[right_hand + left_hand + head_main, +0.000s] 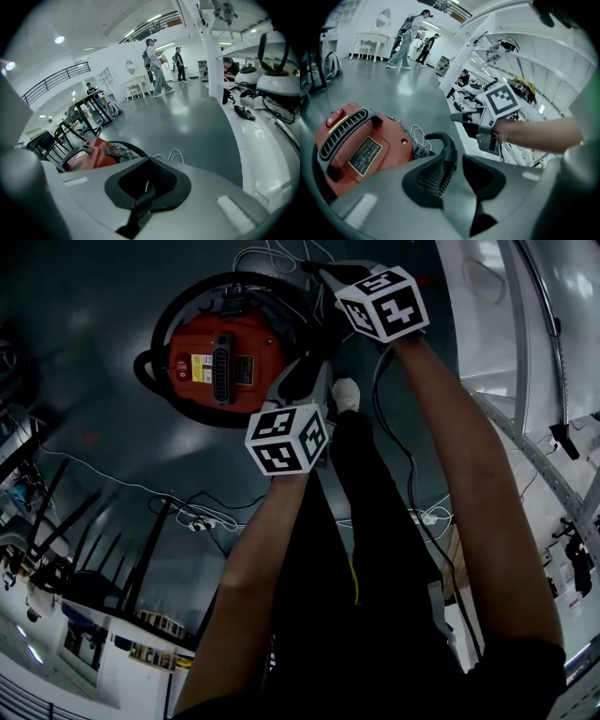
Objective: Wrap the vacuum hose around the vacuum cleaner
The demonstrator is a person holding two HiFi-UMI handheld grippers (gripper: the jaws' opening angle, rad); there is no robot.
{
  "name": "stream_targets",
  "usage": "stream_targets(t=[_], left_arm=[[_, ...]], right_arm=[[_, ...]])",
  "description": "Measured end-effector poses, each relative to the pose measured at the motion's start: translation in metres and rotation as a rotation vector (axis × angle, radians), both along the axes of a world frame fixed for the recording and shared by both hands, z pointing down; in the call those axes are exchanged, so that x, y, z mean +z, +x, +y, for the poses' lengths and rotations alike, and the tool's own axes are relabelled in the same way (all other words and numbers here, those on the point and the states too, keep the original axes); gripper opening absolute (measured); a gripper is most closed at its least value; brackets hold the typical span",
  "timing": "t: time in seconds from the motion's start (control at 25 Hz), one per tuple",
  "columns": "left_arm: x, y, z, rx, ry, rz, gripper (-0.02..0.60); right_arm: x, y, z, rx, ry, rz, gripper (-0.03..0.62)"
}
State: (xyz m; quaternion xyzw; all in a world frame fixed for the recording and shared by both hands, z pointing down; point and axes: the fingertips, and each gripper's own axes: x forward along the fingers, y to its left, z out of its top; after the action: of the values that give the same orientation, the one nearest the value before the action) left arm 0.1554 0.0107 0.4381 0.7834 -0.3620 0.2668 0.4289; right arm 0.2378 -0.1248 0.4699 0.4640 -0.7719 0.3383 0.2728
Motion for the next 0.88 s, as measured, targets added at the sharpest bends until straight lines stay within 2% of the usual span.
stream_targets(t=[0.24, 0.52, 0.88], left_arm=[[-0.013, -0.009, -0.003, -0.011, 0.015, -0.002, 0.117], [-0.033, -0.034, 0.002, -0.037, 0.042, 0.009, 0.086], [-0.044, -0.095, 0.008, -0.114, 0.034, 0.041, 0.020]], right_arm=[[-0.014, 0.004, 0.020, 0.061, 0.005, -0.010, -0.002], [-0.044, -0.011, 0.044, 0.064, 0.035, 0.006, -0.003], [-0.064, -0.041, 0.092, 0.162, 0.038, -0.035, -0.003]])
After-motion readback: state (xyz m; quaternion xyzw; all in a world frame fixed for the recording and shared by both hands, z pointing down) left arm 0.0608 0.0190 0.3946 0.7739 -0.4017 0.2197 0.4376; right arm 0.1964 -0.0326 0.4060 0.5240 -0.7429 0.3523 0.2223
